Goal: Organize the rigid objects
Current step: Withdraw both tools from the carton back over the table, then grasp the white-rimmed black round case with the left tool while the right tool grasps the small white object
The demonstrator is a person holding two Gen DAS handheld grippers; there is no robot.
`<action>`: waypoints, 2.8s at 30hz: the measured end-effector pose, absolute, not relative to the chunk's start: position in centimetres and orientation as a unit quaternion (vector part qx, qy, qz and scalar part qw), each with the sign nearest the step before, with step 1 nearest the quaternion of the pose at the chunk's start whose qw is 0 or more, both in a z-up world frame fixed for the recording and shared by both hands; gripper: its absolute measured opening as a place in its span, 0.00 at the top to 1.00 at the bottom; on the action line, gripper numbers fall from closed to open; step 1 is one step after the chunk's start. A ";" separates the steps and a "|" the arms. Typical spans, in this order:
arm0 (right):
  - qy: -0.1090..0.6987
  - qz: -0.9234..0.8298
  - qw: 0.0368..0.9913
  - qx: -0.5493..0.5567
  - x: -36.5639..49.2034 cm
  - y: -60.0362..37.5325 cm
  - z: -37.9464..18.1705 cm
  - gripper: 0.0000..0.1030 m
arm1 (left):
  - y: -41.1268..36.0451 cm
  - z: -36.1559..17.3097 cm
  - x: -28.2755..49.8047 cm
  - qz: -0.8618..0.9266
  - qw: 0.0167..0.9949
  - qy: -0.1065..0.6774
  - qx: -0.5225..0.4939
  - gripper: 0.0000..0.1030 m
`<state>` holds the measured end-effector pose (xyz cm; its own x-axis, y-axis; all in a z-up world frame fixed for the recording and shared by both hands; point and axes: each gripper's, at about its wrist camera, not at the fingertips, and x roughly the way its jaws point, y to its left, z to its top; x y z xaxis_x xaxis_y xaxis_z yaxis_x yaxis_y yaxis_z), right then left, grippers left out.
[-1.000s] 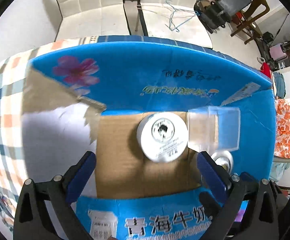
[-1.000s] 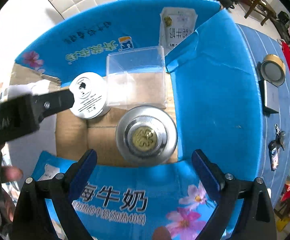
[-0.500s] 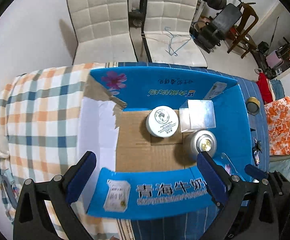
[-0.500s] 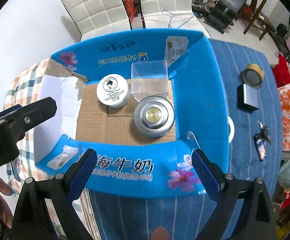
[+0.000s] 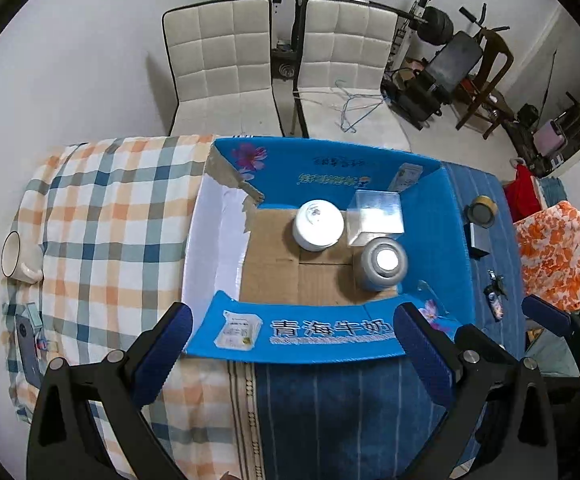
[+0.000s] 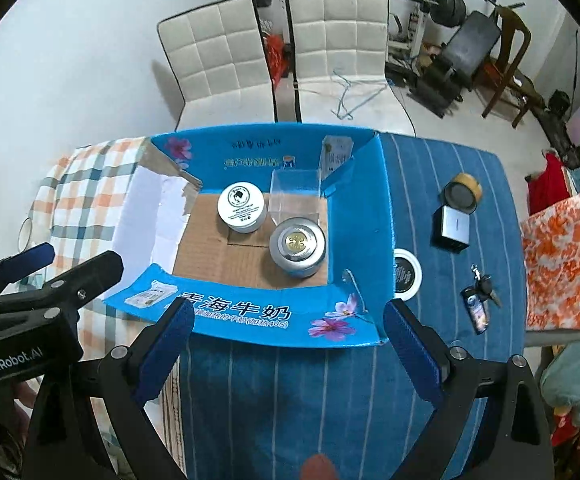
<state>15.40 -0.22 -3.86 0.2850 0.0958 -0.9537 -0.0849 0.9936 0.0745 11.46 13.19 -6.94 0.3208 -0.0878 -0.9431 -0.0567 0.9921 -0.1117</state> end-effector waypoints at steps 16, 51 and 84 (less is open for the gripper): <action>0.597 0.018 0.801 0.051 12.9 -13.9 -2.7 0.05 | 3.4 -6.2 11.9 -0.037 0.814 0.578 -0.047 0.00; 0.746 -0.123 0.633 0.168 9.8 -34.8 -27.0 0.05 | -25.1 -32.3 27.3 -0.107 0.571 0.748 0.320 0.00; 0.750 -0.095 0.628 0.184 8.4 -34.9 -26.5 0.73 | -26.6 -32.4 23.5 -0.165 0.564 0.780 0.215 0.17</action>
<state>8.45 -34.95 -26.52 -0.1439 0.1558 -0.9773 0.3955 0.9143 0.0875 23.51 -26.61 -32.45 -0.2714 0.1504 -0.9507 0.5218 0.8530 -0.0140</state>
